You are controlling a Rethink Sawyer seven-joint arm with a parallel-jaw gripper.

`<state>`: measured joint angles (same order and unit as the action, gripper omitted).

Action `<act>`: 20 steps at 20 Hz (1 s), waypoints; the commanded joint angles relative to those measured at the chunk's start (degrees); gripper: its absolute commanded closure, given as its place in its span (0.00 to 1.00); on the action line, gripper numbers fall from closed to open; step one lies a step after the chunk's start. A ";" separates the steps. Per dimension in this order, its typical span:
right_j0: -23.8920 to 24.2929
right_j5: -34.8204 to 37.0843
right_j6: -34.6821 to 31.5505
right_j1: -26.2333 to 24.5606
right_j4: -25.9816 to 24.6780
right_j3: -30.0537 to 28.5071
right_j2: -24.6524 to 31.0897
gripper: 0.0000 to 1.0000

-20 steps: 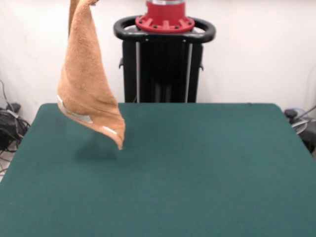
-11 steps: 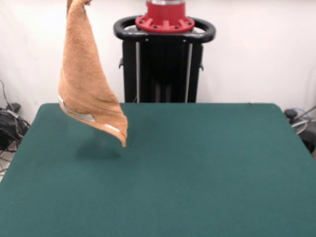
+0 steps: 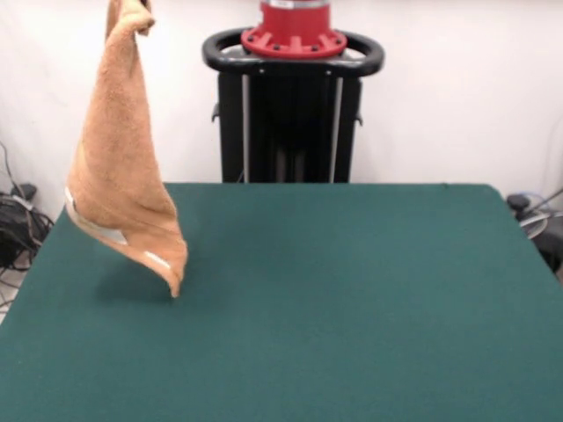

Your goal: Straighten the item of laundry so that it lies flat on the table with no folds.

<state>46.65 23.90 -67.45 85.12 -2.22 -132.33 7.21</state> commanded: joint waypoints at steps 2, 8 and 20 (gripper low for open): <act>-2.79 -7.64 -3.23 -5.47 -2.37 -8.13 4.71 1.00; -5.56 -11.58 -8.17 -8.58 -3.70 -8.36 3.80 1.00; -11.58 -19.78 -13.16 -15.02 -4.00 -8.85 -0.19 1.00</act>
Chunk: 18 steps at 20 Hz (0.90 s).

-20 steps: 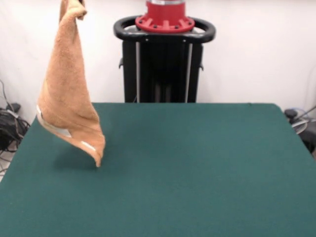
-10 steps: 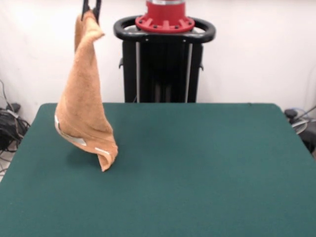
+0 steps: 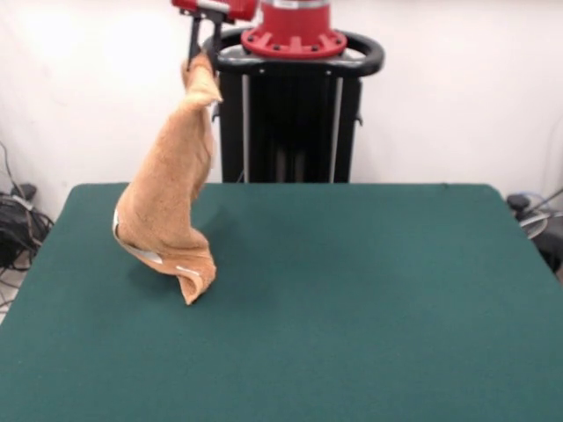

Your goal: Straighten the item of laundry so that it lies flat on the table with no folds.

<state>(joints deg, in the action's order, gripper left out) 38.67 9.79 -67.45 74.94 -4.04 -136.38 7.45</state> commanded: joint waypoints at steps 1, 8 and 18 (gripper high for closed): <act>-4.11 -6.64 -13.50 -5.47 -2.16 -5.01 -0.80 1.00; -7.42 -9.62 -15.30 -7.67 -0.31 -5.92 -2.24 1.00; -13.58 -13.55 -18.84 -11.08 3.39 -6.80 -3.85 1.00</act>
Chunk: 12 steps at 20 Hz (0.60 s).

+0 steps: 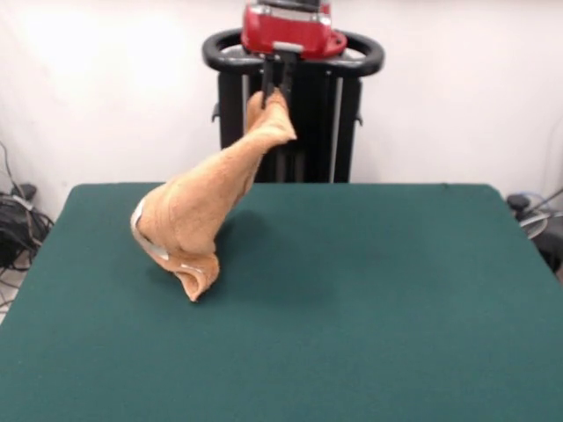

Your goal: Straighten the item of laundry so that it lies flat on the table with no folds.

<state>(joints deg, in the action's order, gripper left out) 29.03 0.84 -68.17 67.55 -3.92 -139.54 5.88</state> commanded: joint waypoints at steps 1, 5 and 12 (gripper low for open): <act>-4.55 -4.97 -18.58 -3.99 3.55 -3.75 -2.39 1.00; -6.92 -7.10 -20.63 -5.97 4.53 -3.90 -2.67 1.00; -11.93 -7.41 -23.62 -6.86 7.79 -4.26 -3.58 1.00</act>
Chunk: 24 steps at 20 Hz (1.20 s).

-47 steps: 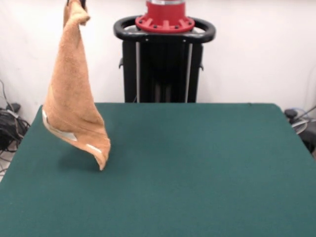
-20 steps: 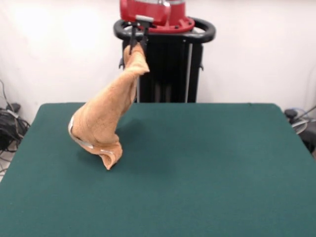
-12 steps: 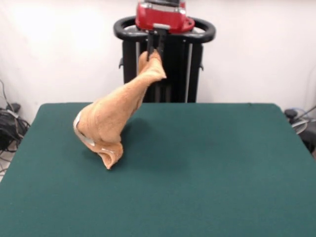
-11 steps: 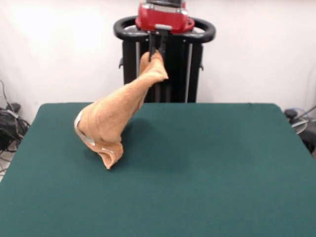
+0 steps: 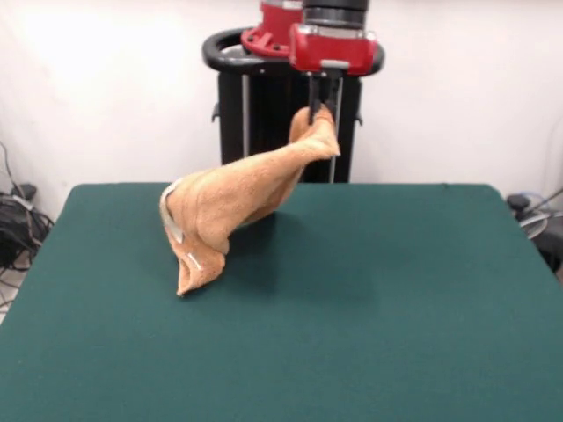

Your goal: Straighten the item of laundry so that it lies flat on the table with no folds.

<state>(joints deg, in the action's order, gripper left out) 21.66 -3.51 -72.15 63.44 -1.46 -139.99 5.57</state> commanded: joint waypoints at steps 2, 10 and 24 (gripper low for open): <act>-6.12 -2.90 -20.31 -2.69 6.30 -3.75 -3.89 1.00; -10.65 -4.33 -24.51 -4.89 9.02 -3.21 -3.03 1.00; -17.53 -8.33 -30.30 -10.37 12.66 -0.12 -2.81 1.00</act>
<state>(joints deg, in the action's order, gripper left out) 6.29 -7.56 -84.55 56.84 6.67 -141.34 2.76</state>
